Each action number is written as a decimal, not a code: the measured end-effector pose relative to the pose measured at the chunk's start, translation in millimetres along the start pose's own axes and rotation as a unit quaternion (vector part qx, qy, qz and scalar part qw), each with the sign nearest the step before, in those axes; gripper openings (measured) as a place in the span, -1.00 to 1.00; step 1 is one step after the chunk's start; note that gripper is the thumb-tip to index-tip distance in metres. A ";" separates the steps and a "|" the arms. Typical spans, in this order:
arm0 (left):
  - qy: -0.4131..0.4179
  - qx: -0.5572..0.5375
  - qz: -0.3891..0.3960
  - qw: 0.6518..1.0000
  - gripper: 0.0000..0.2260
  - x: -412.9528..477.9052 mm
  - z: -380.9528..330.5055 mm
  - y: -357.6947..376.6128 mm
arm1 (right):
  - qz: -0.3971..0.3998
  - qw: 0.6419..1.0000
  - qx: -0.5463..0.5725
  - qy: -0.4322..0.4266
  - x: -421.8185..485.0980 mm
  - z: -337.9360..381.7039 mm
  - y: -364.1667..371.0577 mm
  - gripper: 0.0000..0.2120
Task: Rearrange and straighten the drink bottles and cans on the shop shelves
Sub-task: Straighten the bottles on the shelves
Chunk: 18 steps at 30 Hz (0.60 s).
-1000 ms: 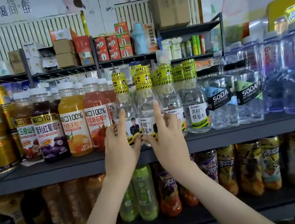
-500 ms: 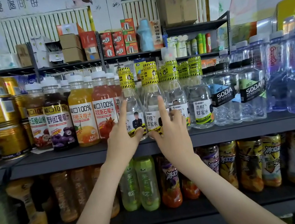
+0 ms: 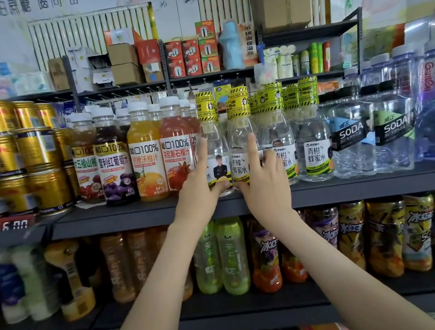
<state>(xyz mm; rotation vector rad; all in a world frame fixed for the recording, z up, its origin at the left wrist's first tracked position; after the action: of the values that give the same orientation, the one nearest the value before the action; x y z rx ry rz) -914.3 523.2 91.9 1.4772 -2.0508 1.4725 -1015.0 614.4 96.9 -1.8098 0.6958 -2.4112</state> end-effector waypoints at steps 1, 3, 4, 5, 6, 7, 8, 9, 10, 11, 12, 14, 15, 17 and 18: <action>0.000 0.021 -0.007 1.000 -0.14 -0.2 0.0 0.8 | 0.003 1.000 0.001 0.000 -0.9 0.0 -1.3 -0.05; 0.000 0.073 -0.022 0.997 -0.16 -1.8 -0.5 0.4 | 0.024 1.000 0.003 0.003 -4.1 -1.4 -2.1 -0.13; 0.002 0.092 -0.035 0.995 -0.18 -4.2 -1.1 -0.6 | 0.042 0.999 0.009 0.009 -7.4 -3.4 -1.0 -0.19; 0.008 0.104 -0.051 0.993 -0.20 -8.4 -2.3 -1.3 | 0.050 0.998 0.019 0.014 -11.5 -5.4 -1.9 -0.26; 0.016 0.109 -0.070 0.991 -0.23 -15.2 -4.3 -1.6 | 0.044 0.998 0.030 0.015 -16.6 -6.8 -5.6 -0.34; 0.027 0.108 -0.093 0.989 -0.29 -24.1 -7.2 -2.2 | 0.033 0.999 0.040 0.016 -22.5 -8.1 -10.5 -0.43; 0.040 0.103 -0.118 0.987 -0.35 -34.6 -10.0 -2.2 | 0.027 0.998 0.050 0.018 -29.3 -9.7 -14.3 -0.51; 0.056 0.097 -0.142 0.984 -0.42 -46.2 -13.3 -1.5 | 0.026 0.998 0.056 0.021 -37.3 -11.5 -16.7 -0.56; 0.075 0.096 -0.161 0.979 -0.48 -58.0 -16.1 0.2 | 0.026 0.998 0.058 0.018 -46.1 -12.4 -18.8 -0.58; 0.092 0.099 -0.173 0.976 -0.53 -68.8 -17.4 3.9 | 0.024 0.998 0.058 0.007 -55.9 -12.2 -21.1 -0.59; 0.106 0.105 -0.173 0.974 -0.55 -78.5 -17.6 10.3 | 0.020 0.998 0.056 -0.007 -66.9 -11.8 -23.6 -0.59; 0.130 0.120 -0.152 0.972 -0.54 -96.4 -15.3 29.7 | 0.021 0.998 0.059 -0.027 -92.5 -11.8 -26.0 -0.60; 0.138 0.127 -0.140 0.972 -0.53 -105.3 -13.5 39.7 | 0.026 0.997 0.061 -0.030 -106.1 -12.7 -25.1 -0.61; 0.150 0.123 -0.118 0.974 -0.52 -125.8 -9.3 57.7 | 0.048 0.996 0.071 -0.023 -134.7 -15.8 -20.3 -0.61; 0.152 0.120 -0.106 0.975 -0.53 -136.4 -6.6 65.0 | 0.064 0.995 0.077 -0.018 -148.4 -17.2 -16.8 -0.60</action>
<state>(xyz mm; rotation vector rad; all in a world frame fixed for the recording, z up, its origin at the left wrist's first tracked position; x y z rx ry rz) -904.7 608.9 -32.3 1.3964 -1.5345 1.7750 -980.3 679.5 -34.1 -1.6912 0.5847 -2.2767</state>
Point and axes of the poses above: each hand's wrist, its own x-axis towards the middle knuckle, its own y-axis out of the palm, z = x × y, the point moved 10 cm from there along x, towards the middle knuckle, and after that the axes turned 1 degree about -z, right-handed, at the moved point
